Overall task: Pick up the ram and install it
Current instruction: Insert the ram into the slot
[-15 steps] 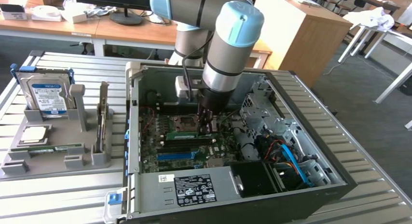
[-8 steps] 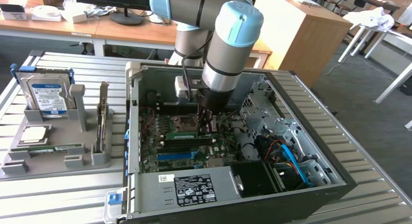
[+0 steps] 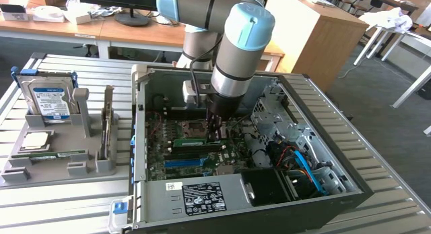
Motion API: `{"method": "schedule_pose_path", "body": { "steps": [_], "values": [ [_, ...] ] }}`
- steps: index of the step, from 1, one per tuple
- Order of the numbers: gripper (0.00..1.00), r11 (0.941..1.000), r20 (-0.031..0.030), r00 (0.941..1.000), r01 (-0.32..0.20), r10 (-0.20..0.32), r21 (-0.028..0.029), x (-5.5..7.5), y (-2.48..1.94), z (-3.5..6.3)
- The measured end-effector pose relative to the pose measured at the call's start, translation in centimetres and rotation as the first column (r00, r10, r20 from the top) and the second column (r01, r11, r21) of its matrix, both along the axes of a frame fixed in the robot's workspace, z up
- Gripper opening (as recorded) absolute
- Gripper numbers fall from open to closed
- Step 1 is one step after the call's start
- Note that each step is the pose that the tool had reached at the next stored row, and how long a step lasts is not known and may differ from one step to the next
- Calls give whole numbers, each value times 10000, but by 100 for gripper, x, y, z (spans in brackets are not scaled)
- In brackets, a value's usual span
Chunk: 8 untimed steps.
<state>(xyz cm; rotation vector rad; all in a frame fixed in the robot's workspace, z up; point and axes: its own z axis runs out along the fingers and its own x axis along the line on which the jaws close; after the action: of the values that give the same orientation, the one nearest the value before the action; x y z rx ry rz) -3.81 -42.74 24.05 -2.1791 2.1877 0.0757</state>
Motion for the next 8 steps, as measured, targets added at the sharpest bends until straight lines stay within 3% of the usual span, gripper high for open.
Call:
{"method": "schedule_pose_path", "body": {
  "steps": [8],
  "values": [
    [12, 10000, 0, 10000, 0, 0, -2, 0, 0, -21]
  ]
}}
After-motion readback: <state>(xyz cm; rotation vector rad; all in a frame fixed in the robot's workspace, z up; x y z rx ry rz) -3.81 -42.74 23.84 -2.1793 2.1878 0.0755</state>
